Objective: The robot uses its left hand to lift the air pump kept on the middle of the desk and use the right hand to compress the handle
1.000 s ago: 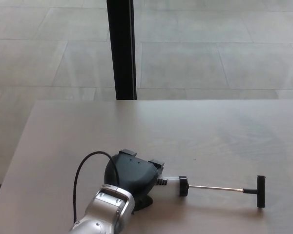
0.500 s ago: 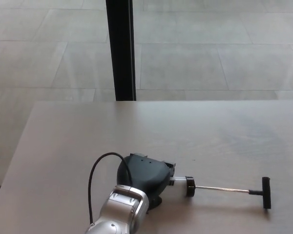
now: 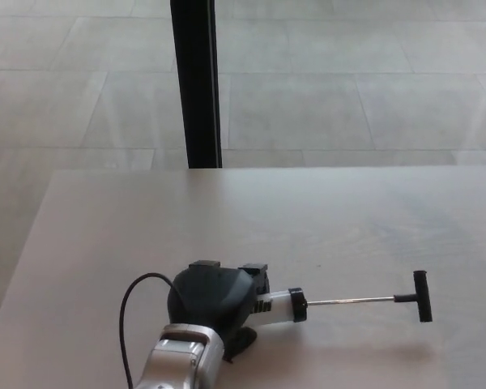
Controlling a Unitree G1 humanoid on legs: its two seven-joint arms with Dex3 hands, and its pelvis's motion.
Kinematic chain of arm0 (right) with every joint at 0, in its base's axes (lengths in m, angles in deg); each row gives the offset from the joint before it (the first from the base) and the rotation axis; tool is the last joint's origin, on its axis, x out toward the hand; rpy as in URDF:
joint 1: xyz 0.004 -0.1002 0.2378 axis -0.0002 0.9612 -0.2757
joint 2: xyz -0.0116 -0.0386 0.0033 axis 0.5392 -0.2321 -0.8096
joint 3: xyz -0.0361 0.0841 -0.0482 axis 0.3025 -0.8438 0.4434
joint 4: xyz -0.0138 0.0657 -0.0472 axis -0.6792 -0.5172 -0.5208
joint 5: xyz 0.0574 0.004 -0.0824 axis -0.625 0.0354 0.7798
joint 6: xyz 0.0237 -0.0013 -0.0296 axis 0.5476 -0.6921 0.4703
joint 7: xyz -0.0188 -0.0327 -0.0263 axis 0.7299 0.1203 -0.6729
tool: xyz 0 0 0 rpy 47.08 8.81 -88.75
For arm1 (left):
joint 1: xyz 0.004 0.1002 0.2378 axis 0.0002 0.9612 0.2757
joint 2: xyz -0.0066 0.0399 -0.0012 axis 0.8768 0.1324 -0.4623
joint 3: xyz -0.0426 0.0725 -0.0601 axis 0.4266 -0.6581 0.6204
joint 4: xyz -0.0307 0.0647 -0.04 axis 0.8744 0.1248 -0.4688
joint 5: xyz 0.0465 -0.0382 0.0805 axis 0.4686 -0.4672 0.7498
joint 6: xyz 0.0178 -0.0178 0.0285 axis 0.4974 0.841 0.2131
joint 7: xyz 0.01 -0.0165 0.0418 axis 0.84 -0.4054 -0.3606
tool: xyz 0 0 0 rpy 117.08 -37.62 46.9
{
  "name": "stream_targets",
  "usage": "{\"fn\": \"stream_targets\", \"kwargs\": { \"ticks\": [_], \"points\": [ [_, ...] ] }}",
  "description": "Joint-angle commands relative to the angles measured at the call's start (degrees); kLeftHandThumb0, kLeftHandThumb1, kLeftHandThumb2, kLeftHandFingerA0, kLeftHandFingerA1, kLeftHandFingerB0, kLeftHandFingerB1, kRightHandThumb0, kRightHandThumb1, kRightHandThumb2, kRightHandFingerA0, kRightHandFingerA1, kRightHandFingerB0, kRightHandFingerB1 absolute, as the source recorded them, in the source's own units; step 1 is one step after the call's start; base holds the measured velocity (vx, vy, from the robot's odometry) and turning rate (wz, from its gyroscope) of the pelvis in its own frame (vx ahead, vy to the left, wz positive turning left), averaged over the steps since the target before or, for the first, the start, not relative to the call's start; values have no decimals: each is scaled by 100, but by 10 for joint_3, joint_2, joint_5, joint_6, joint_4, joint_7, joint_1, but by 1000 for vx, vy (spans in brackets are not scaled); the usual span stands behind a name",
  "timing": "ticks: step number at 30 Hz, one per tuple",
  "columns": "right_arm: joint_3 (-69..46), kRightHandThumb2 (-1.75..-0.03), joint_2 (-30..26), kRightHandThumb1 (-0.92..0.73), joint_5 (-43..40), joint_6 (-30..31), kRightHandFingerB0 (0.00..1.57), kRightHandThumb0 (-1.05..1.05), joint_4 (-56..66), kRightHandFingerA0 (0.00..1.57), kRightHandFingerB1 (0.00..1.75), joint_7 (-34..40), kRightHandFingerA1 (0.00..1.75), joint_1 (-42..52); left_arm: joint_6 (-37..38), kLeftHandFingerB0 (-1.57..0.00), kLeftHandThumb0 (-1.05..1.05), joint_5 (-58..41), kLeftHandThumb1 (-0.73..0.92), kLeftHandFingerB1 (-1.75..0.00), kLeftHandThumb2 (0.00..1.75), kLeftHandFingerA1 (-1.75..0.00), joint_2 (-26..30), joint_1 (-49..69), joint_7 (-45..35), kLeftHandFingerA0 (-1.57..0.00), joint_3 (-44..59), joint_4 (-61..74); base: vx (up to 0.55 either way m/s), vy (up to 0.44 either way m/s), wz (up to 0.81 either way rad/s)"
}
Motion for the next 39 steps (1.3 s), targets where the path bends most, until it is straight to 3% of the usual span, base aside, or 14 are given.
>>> {"fn": "stream_targets", "kwargs": {
  "ticks": [1,2,3,4,5,6,7,9,10,17,18,19,35,39],
  "points": [
    [6,-111,-14,-77,3,59,16,-76,5,25,45,-14,57,10,55,-66,-9,-38,63,-158,112,-175,24,-2,29,-82,39,13,0,0,0],
    [8,-76,-14,-92,-8,88,14,-85,8,18,31,-22,49,4,68,-85,-17,-41,59,-128,116,-148,27,-14,44,-114,50,19,0,0,0],
    [8,-76,-14,-92,-9,91,14,-85,7,18,31,-23,49,4,70,-85,-17,-41,59,-128,116,-148,26,-15,46,-114,51,18,0,0,0],
    [7,-80,-10,-91,-21,107,14,-93,12,7,29,-28,44,0,66,-59,-11,-42,60,-167,114,-175,25,-24,34,-83,56,27,0,0,0],
    [6,-83,-5,-92,-31,119,13,-93,17,3,26,-32,35,-3,65,-68,-15,-44,61,-156,115,-175,23,-30,29,-84,61,30,0,0,0],
    [5,-83,-2,-92,-40,128,13,-93,21,3,26,-35,35,-4,66,-68,-15,-46,61,-156,115,-175,21,-34,30,-84,64,28,0,0,0],
    [5,-124,2,-84,-54,135,10,-91,22,2,20,-46,21,-6,67,-70,-12,-51,62,-153,109,-175,18,-37,29,-86,70,34,0,0,0],
    [7,-126,5,-89,-57,138,10,-96,22,1,14,-49,16,-9,74,-67,-11,-47,61,-160,103,-175,20,-42,39,-87,70,33,0,0,0],
    [9,-129,12,-91,-72,157,0,-98,25,0,5,-57,13,-15,90,-69,-8,-49,58,-160,108,-175,23,-53,46,-88,72,29,0,0,0],
    [16,-132,41,-92,-94,173,0,-101,23,0,5,-69,19,-28,104,-69,-9,-53,60,-161,103,-175,30,-84,51,-87,81,6,0,0,0],
    [22,-102,43,-92,-91,168,0,-95,23,0,0,-72,0,-29,107,-71,-10,-53,58,-160,104,-175,31,-90,54,-88,82,2,0,0,0],
    [25,-132,43,-92,-92,170,0,-103,25,0,5,-74,18,-30,112,-72,-11,-51,52,-161,109,-175,32,-94,63,-89,82,-4,0,0,0],
    [73,-131,29,-92,-58,259,0,-103,93,0,0,-59,17,-62,129,-74,-14,-37,54,-157,108,-175,54,-99,71,-93,68,-38,0,0,0],
    [95,-132,27,-90,-39,283,0,-105,119,0,0,-51,9,-66,124,-75,-14,-35,55,-157,107,-175,50,-103,74,-93,64,-43,0,0,0]
  ]
}}
